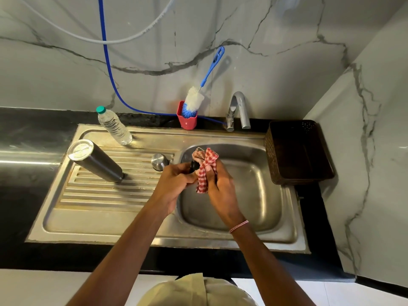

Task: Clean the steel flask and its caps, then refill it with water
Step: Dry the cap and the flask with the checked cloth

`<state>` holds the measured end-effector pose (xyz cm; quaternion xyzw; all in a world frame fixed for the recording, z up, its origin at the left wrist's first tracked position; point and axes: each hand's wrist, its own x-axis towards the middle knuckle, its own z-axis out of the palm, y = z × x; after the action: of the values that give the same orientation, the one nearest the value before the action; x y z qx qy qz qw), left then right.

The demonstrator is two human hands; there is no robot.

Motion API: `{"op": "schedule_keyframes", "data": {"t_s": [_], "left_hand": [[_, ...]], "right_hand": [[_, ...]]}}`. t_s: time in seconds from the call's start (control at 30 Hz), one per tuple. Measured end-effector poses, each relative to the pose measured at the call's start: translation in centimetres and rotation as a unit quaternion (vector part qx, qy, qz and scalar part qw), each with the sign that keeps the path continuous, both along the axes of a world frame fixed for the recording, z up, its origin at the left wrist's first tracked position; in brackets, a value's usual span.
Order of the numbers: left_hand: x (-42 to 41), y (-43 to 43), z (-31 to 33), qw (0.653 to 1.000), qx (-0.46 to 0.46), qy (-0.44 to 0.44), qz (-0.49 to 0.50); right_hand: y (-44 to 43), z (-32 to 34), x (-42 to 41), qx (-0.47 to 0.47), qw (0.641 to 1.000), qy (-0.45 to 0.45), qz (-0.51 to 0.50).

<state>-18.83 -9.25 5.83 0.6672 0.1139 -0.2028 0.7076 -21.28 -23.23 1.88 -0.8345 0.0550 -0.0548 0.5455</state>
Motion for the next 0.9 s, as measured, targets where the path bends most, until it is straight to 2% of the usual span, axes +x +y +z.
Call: {"op": "schedule_keyframes", "data": {"t_s": [0.17, 0.23, 0.3, 0.37, 0.57, 0.67, 0.77, 0.83, 0.9], "left_hand": [[-0.3, 0.8, -1.0, 0.987, 0.106, -0.111, -0.035], [-0.4, 1.1, -1.5, 0.967, 0.169, -0.183, -0.053], [-0.5, 1.3, -1.7, 0.955, 0.187, -0.222, -0.053], [-0.4, 1.5, -1.6, 0.952, 0.185, -0.238, -0.055], [-0.6, 2.4, -2.1, 0.958, 0.124, -0.256, -0.035], [-0.2, 2.7, -1.8, 0.946, 0.179, -0.252, -0.096], [0.5, 3.3, -2.0, 0.903, 0.255, -0.298, -0.178], [0.6, 3.2, -2.3, 0.883, 0.281, -0.33, -0.178], [0.8, 2.9, -2.2, 0.895, 0.291, -0.311, -0.131]], "right_hand": [[0.1, 0.9, 2.2, 0.01, 0.996, 0.091, 0.021], [0.1, 1.1, 3.1, 0.093, 0.981, 0.17, 0.015], [0.0, 1.3, 3.7, 0.221, 0.94, 0.26, -0.005], [-0.5, 1.3, 3.9, 0.307, 0.896, 0.322, -0.002], [-0.6, 1.1, 3.2, 0.501, 0.791, 0.35, -0.037], [-0.2, 0.9, 2.6, 0.491, 0.8, 0.341, -0.047], [0.0, 1.0, 2.5, 0.422, 0.851, 0.309, -0.043], [0.2, 1.0, 2.6, 0.401, 0.868, 0.29, -0.031], [0.8, 1.1, 2.5, 0.37, 0.887, 0.273, -0.031]]}}
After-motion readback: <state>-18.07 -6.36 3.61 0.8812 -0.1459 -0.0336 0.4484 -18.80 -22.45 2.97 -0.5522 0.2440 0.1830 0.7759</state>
